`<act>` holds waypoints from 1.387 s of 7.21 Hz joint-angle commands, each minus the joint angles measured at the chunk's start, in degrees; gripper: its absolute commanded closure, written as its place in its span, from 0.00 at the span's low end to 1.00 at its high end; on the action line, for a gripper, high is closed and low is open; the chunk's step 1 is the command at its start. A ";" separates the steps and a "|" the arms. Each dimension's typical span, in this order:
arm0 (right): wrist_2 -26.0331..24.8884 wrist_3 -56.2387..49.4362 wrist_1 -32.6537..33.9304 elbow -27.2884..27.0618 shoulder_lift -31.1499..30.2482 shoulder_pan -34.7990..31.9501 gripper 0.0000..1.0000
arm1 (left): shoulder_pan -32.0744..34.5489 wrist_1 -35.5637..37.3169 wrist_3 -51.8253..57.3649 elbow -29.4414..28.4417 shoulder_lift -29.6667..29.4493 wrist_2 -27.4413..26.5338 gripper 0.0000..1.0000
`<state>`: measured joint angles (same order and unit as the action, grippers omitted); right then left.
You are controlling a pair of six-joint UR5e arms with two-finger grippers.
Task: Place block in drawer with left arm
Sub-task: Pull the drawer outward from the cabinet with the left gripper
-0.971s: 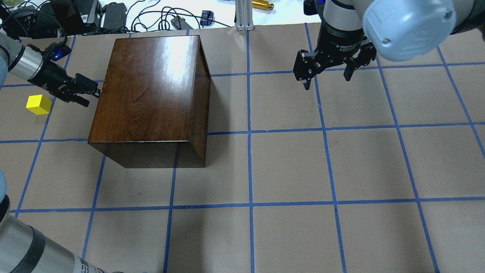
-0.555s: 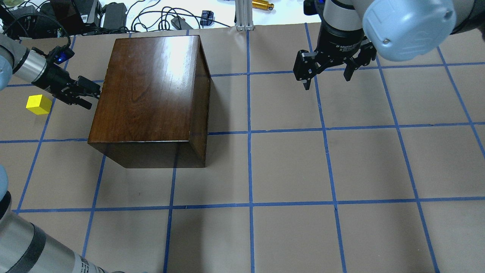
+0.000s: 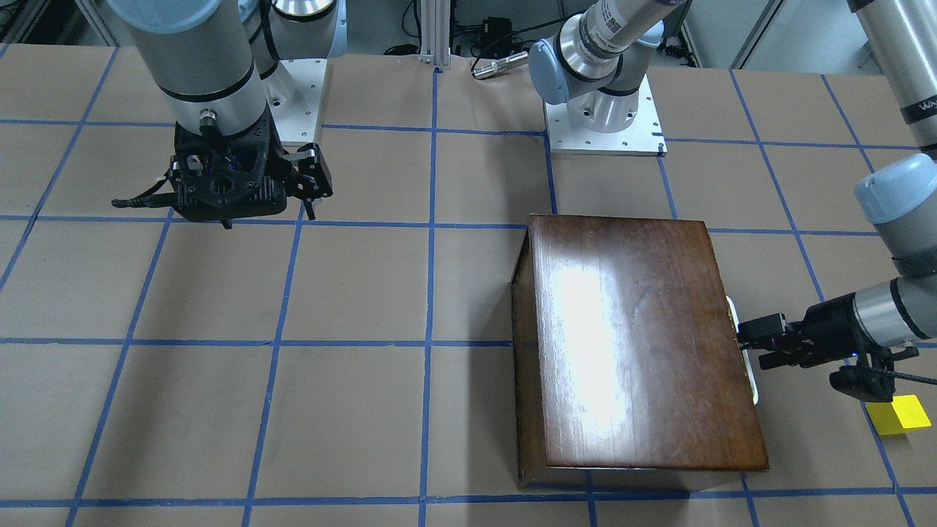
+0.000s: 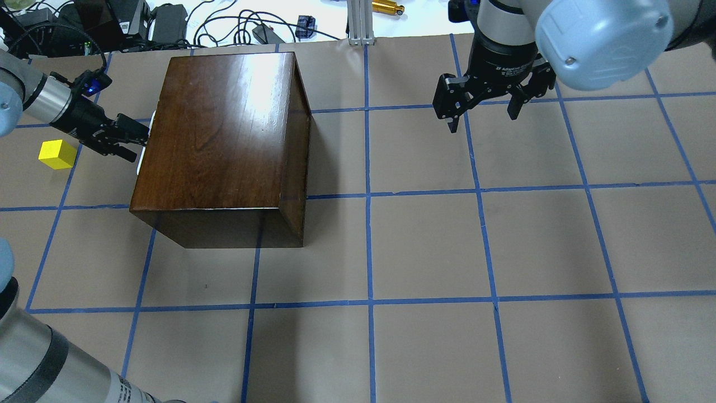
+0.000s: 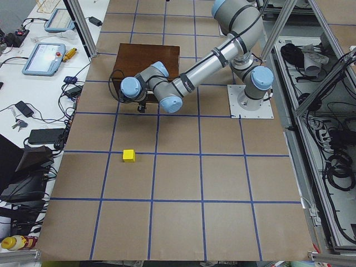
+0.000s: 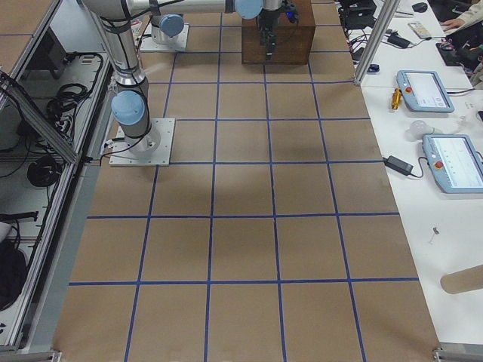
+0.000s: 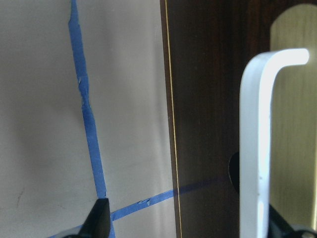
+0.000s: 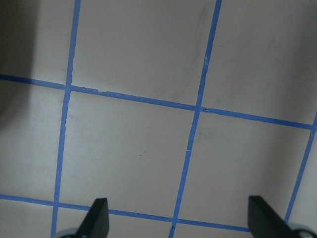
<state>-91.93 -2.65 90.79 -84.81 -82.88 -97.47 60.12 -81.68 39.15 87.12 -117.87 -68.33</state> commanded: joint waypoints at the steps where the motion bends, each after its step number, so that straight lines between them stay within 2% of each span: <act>1: 0.00 -0.08 0.00 0.00 0.00 0.00 0.00 | -0.70 0.81 0.31 -0.20 0.01 -0.40 0.00; 10: 0.00 0.01 0.00 0.00 0.00 0.00 0.00 | -9.49 2.48 4.18 -0.37 0.10 -3.65 0.00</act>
<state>-91.93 -2.67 90.79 -84.81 -82.88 -97.47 51.78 -79.73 42.69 86.77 -117.76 -71.72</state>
